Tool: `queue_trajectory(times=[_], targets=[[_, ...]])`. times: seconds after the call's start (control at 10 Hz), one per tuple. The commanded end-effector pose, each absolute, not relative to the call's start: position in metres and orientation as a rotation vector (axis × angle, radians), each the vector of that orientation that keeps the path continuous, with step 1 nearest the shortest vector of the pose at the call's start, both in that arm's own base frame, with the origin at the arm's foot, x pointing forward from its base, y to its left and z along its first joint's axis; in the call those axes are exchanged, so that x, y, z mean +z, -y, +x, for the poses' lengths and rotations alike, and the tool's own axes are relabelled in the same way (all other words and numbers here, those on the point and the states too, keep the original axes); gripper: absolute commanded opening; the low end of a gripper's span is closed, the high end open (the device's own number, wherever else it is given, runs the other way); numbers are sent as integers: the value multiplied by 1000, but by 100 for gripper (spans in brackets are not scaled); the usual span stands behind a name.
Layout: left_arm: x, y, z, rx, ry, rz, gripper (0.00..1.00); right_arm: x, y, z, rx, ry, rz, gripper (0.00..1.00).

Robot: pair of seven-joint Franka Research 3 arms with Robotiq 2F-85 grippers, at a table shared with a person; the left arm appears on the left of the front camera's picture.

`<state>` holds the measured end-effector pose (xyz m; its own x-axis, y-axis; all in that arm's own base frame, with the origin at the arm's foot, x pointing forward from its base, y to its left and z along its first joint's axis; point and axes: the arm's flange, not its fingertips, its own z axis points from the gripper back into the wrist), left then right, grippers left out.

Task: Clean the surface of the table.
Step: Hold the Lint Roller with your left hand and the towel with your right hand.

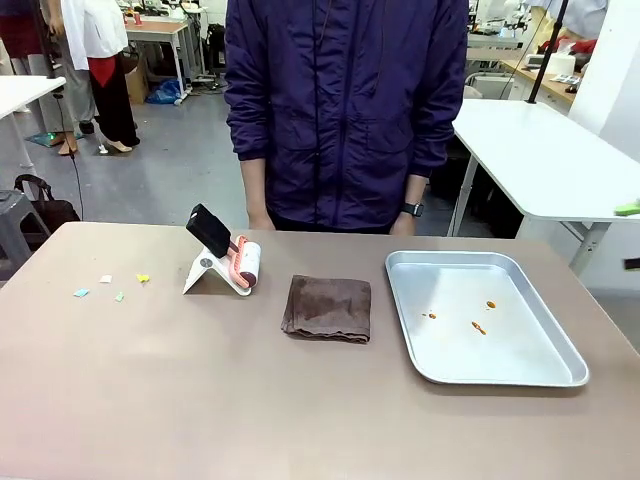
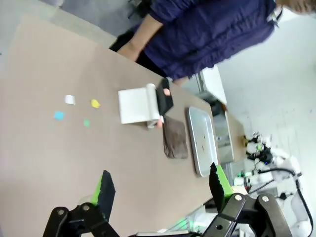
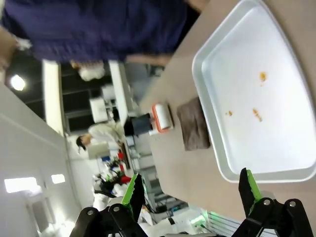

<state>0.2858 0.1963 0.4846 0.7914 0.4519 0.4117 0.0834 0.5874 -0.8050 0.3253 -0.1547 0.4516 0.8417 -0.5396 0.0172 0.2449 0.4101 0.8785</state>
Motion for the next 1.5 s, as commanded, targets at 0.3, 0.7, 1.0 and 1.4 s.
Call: queue_trajectory(times=[0.3, 0.7, 1.0, 1.4], targets=[[393, -117, 221, 418, 667, -906, 100, 381, 157, 259, -595, 447, 1136, 100], [456, -223, 285, 386, 637, -920, 100, 413, 216, 300, -617, 406, 1108, 100], [455, -223, 286, 407, 624, -913, 100, 412, 207, 299, -609, 485, 1049, 100], [505, -170, 347, 202, 543, -763, 100, 460, 115, 318, -439, 587, 727, 100]])
